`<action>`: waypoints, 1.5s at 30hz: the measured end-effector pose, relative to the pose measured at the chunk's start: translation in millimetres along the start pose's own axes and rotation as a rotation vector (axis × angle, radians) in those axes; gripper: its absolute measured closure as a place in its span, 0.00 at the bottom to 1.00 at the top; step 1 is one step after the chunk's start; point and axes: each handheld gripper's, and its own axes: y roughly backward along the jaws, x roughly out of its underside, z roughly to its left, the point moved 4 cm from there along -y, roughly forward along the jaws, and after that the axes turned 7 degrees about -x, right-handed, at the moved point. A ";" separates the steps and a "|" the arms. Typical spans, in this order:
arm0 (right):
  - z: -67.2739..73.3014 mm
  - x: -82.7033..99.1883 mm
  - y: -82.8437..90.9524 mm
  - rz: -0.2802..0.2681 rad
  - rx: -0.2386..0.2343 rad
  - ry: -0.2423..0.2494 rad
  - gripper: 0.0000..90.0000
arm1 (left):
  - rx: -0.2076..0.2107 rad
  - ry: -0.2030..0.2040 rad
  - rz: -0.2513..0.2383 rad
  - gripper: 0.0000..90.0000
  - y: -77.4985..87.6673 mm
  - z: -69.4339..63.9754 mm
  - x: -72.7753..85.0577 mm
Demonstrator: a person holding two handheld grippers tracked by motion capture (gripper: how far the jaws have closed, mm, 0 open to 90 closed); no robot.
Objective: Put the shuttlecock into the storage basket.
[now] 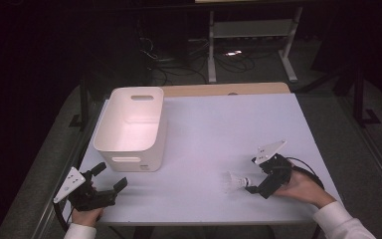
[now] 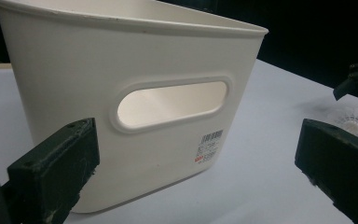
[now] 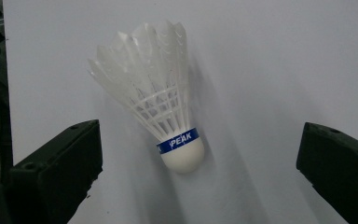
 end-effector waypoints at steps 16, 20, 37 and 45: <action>1.3 2.9 -9.3 0.045 -0.066 0.051 0.20 | 0.000 -0.003 0.003 0.00 -0.4 -0.1 0.3; 1.6 4.1 -9.3 0.064 -0.079 0.056 0.31 | 0.001 -0.002 0.000 0.00 -0.8 -0.5 0.2; -2.9 7.0 -13.8 0.095 -0.079 0.085 0.65 | -0.003 -0.004 0.000 0.00 -1.0 -0.7 0.6; -1.2 7.0 -13.0 0.090 -0.085 0.136 0.68 | -0.004 0.009 -0.001 0.00 -1.3 -0.8 0.7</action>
